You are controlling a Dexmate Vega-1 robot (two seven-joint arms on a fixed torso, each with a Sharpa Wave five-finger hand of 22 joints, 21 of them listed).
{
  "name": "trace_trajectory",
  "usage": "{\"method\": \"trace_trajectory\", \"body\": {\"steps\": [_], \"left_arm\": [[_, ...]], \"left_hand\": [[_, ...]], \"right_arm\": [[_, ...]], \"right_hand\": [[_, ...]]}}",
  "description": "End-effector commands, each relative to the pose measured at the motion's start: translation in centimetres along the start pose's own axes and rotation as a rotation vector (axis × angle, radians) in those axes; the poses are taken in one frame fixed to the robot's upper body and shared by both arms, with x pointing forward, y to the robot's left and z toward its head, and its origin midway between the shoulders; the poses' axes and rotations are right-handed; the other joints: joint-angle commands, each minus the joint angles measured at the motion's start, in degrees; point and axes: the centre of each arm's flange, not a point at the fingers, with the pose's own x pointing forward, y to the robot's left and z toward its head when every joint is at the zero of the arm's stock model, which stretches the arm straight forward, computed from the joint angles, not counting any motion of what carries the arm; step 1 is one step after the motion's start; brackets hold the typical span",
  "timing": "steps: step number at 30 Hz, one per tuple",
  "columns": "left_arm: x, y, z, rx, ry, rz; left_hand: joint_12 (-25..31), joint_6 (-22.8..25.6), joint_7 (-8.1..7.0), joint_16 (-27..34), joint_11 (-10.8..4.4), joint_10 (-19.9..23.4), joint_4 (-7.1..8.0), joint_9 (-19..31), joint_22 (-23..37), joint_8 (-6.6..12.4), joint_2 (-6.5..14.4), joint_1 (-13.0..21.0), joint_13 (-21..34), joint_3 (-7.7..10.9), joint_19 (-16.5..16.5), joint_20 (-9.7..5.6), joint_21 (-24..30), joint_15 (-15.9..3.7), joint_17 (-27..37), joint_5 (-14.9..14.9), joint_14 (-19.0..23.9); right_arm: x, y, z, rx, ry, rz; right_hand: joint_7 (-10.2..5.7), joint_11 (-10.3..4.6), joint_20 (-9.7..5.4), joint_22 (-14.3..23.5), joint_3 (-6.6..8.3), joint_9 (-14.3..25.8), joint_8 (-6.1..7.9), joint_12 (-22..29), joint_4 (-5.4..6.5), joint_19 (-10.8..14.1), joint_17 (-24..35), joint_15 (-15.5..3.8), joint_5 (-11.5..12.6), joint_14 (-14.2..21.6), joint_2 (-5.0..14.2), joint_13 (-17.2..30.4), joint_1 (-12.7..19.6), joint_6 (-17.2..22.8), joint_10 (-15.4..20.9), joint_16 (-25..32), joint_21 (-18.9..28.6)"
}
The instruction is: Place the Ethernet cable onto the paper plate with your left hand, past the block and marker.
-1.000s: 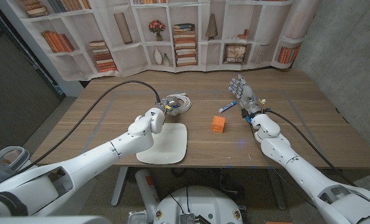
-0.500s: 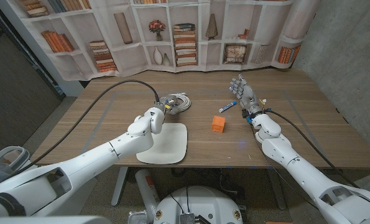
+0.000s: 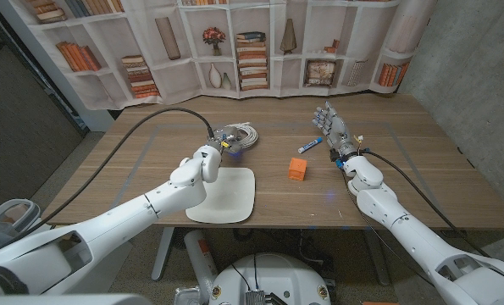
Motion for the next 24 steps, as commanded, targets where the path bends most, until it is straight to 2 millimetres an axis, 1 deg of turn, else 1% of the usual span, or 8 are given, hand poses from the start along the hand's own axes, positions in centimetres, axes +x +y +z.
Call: {"method": "trace_trajectory", "body": {"steps": [1,17,24], "left_arm": [[-0.3,0.9,-0.7,-0.005,-0.025,0.032],[-0.5,1.8,-1.6,0.003,-0.053,0.052],[-0.7,2.1,-1.8,0.023,-0.035,0.058]], "left_hand": [[-0.1,-0.38,0.29,-0.31,0.13,-0.43,0.42,0.05,0.16,-0.31,-0.48,-0.26,0.09,0.29,-0.55,-1.45,-0.12,-5.84,0.16,-0.02,-0.63],[-0.28,-0.27,0.21,-0.39,0.19,-0.58,0.75,0.07,0.16,-0.64,-0.68,-0.65,0.11,0.26,-0.77,-1.47,-0.17,-5.77,0.21,-0.01,-0.7],[-0.31,-0.21,0.19,-0.45,0.16,-0.55,0.82,0.08,0.17,-0.78,-0.75,-0.75,0.12,0.28,-0.89,-1.51,-0.2,-5.74,0.21,0.0,-0.79]], "right_arm": [[-0.3,0.2,0.0,-0.003,-0.004,-0.01],[-0.9,0.2,0.0,-0.007,-0.008,-0.035],[-1.0,0.1,0.0,-0.009,-0.01,-0.042]], "right_hand": [[-0.05,-0.03,-0.47,0.34,0.05,0.28,-0.11,-0.28,-0.29,0.46,0.24,0.04,-0.1,0.37,0.39,0.25,-0.06,0.31,0.48,-0.17,-0.07],[-0.06,-0.01,-0.44,0.35,0.06,0.28,-0.12,-0.3,-0.35,0.55,0.24,0.07,-0.11,0.38,0.47,0.26,-0.05,0.3,0.49,-0.19,-0.26],[-0.09,-0.03,-0.43,0.36,0.06,0.28,-0.13,-0.33,-0.38,0.58,0.24,0.09,-0.11,0.44,0.49,0.26,-0.06,0.27,0.45,-0.17,-0.35]]}}
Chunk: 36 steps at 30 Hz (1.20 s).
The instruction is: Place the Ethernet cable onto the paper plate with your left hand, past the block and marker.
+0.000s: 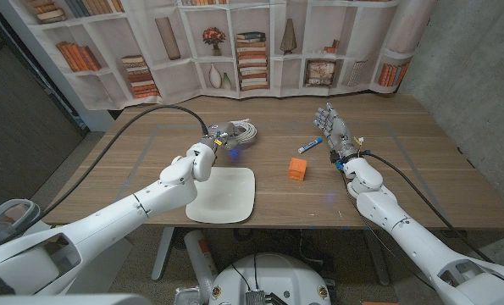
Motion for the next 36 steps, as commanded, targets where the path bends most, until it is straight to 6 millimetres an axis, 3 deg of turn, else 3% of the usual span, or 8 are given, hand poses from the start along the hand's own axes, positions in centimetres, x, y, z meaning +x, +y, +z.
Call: {"method": "trace_trajectory", "body": {"steps": [1,13,20,36], "left_arm": [[-0.3,0.7,-0.6,0.018,0.006,0.022],[-1.0,1.2,-1.5,0.009,0.014,0.05],[-1.2,1.5,-1.6,0.0,0.005,0.079],[-2.9,2.2,-1.8,-0.006,-0.027,0.132]], "left_hand": [[-0.12,0.1,-0.09,-0.03,0.12,-0.08,0.38,-0.01,0.17,-0.14,-0.29,-0.29,0.13,0.29,-0.24,-1.57,-0.2,-5.9,0.1,0.11,-0.42],[-0.09,0.36,-0.12,0.02,-0.03,0.15,0.47,0.01,0.18,-0.28,-0.3,-0.38,0.14,0.38,-0.2,-1.5,-0.16,-6.01,0.12,0.14,-0.26],[0.44,2.0,-0.6,0.45,-0.43,2.11,-0.14,0.03,0.16,-0.01,-0.33,0.66,0.13,1.05,0.98,-2.34,0.35,-7.3,0.02,0.24,1.5],[0.24,2.51,-0.66,0.19,-0.52,2.33,-0.25,0.02,0.17,-0.12,-0.49,1.04,0.12,1.35,0.97,-2.42,0.42,-7.08,0.0,0.22,1.49]], "right_arm": [[-0.2,-0.1,0.1,-0.005,-0.003,-0.016],[0.3,0.0,0.4,-0.012,-0.01,-0.014],[0.7,0.2,0.2,-0.008,-0.007,-0.011],[0.8,0.4,0.3,-0.009,-0.014,-0.012]], "right_hand": [[-0.02,-0.05,-0.24,0.06,0.06,0.28,-0.12,-0.32,-0.39,0.41,0.24,0.11,-0.11,0.43,0.49,0.26,-0.06,0.3,0.48,-0.17,-0.14],[-0.08,-0.08,-0.28,0.06,0.06,0.28,-0.14,-0.33,-0.44,0.49,0.24,0.1,-0.12,0.41,0.51,0.26,-0.06,0.27,0.49,-0.19,-0.27],[-0.07,-0.02,-0.27,0.07,0.05,0.28,-0.16,-0.35,-0.48,0.49,0.23,0.04,-0.12,0.43,0.52,0.26,-0.06,0.24,0.47,-0.19,-0.37],[-0.04,-0.08,-0.28,0.08,0.02,0.28,-0.14,-0.35,-0.54,0.58,0.24,0.11,-0.13,0.4,0.52,0.26,-0.1,0.28,0.51,-0.21,-0.57]]}}
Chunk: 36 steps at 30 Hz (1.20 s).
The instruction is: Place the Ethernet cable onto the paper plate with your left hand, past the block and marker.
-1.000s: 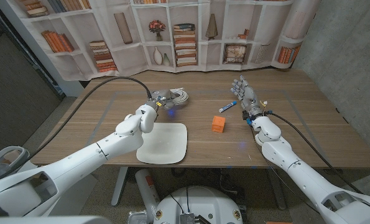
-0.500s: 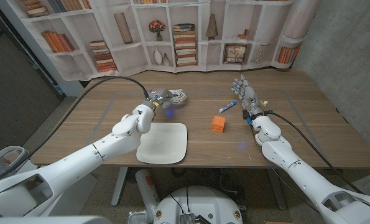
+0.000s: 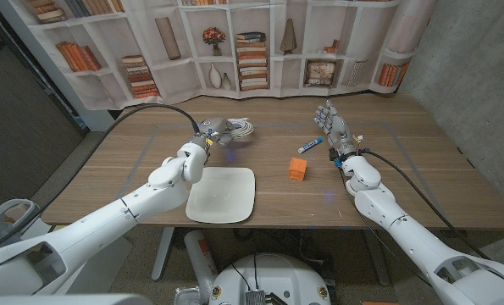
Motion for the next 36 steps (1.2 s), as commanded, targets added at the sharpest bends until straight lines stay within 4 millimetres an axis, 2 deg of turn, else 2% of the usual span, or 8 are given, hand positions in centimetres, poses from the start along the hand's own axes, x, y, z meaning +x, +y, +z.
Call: {"method": "trace_trajectory", "body": {"steps": [1,36], "left_arm": [[-1.2,0.6,-0.5,-0.006,-0.013,0.036],[-4.9,1.1,-0.5,-0.015,-0.043,0.067]], "left_hand": [[0.22,0.4,-0.05,-0.15,0.03,0.33,0.01,0.14,0.23,0.13,0.0,0.63,0.12,0.63,0.47,-2.39,0.44,-6.88,0.12,0.22,0.42],[-0.05,0.83,-0.17,-0.28,-0.33,0.62,0.37,0.14,0.25,-0.25,-0.25,0.38,0.13,0.8,0.16,-2.33,0.46,-7.09,0.19,0.17,0.59]], "right_arm": [[0.1,0.1,0.0,0.0,-0.001,-0.002],[0.4,0.3,0.3,0.002,-0.016,0.004]], "right_hand": [[-0.04,-0.05,-0.26,0.09,0.19,0.28,-0.14,0.1,-0.38,0.56,0.24,0.12,-0.13,0.4,0.13,0.26,0.29,0.28,0.5,-0.22,-0.37],[-0.03,-0.18,-0.25,0.11,0.16,0.28,-0.15,0.09,-0.48,0.73,0.24,0.09,-0.14,0.42,0.21,0.26,0.22,0.29,0.57,-0.22,-0.74]]}}
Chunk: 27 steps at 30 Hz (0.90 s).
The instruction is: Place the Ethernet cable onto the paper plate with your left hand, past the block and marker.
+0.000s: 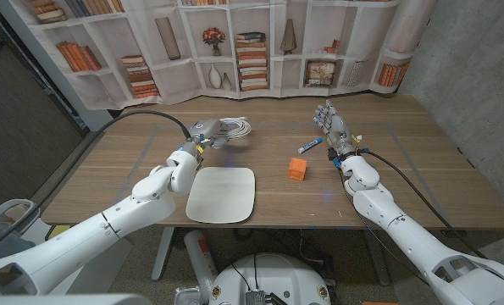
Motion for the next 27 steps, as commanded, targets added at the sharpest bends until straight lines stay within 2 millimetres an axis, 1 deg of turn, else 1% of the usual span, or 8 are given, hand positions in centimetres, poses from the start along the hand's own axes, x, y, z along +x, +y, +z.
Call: {"method": "trace_trajectory", "body": {"steps": [1,8,19,27], "left_arm": [[-1.4,0.2,0.3,-0.009,-0.001,0.019],[-2.2,0.1,0.3,-0.023,-0.01,0.014],[-3.3,0.1,1.0,-0.022,-0.024,0.021],[-4.0,0.2,1.4,-0.02,-0.03,0.026]], "left_hand": [[-0.06,0.7,0.07,-0.28,0.01,0.31,-0.11,0.14,0.28,0.15,-0.23,0.23,0.13,0.35,0.18,-2.34,0.47,-7.12,0.18,0.18,0.61],[-0.06,0.79,-0.01,-0.24,-0.06,0.51,-0.05,0.14,0.29,0.05,-0.27,0.19,0.13,0.4,0.18,-2.33,0.51,-7.15,0.19,0.18,0.79],[-0.16,0.9,0.1,-0.32,-0.08,0.47,0.0,0.15,0.3,-0.07,-0.31,0.17,0.14,0.51,0.14,-2.28,0.55,-7.01,0.2,0.18,0.7],[-0.22,0.84,-0.09,-0.29,-0.09,0.46,-0.03,0.15,0.3,-0.22,-0.31,0.26,0.14,0.64,0.11,-2.3,0.57,-7.18,0.21,0.18,0.87]], "right_arm": [[0.3,0.1,0.3,-0.001,-0.009,0.006],[0.2,0.0,0.4,0.001,-0.011,0.007],[0.0,-0.4,0.7,-0.002,-0.012,0.007],[-0.1,-0.7,0.7,0.001,-0.014,0.004]], "right_hand": [[-0.05,-0.13,-0.58,0.12,0.32,0.28,-0.15,0.09,-0.33,0.44,0.24,0.09,-0.14,0.42,0.21,0.26,0.21,0.29,0.57,-0.22,-0.3],[0.0,-0.08,-0.6,0.13,0.31,0.28,-0.14,0.04,-0.35,0.47,0.24,0.09,-0.14,0.45,0.22,0.26,0.21,0.3,0.48,-0.22,-0.37],[0.0,-0.07,-0.6,0.13,0.3,0.28,-0.15,0.07,-0.38,0.5,0.25,0.11,-0.14,0.48,0.25,0.26,0.19,0.3,0.55,-0.21,-0.47],[0.01,-0.04,-0.58,0.13,0.3,0.28,-0.13,0.07,-0.41,0.53,0.24,0.07,-0.14,0.45,0.25,0.26,0.19,0.35,0.58,-0.23,-0.54]]}}
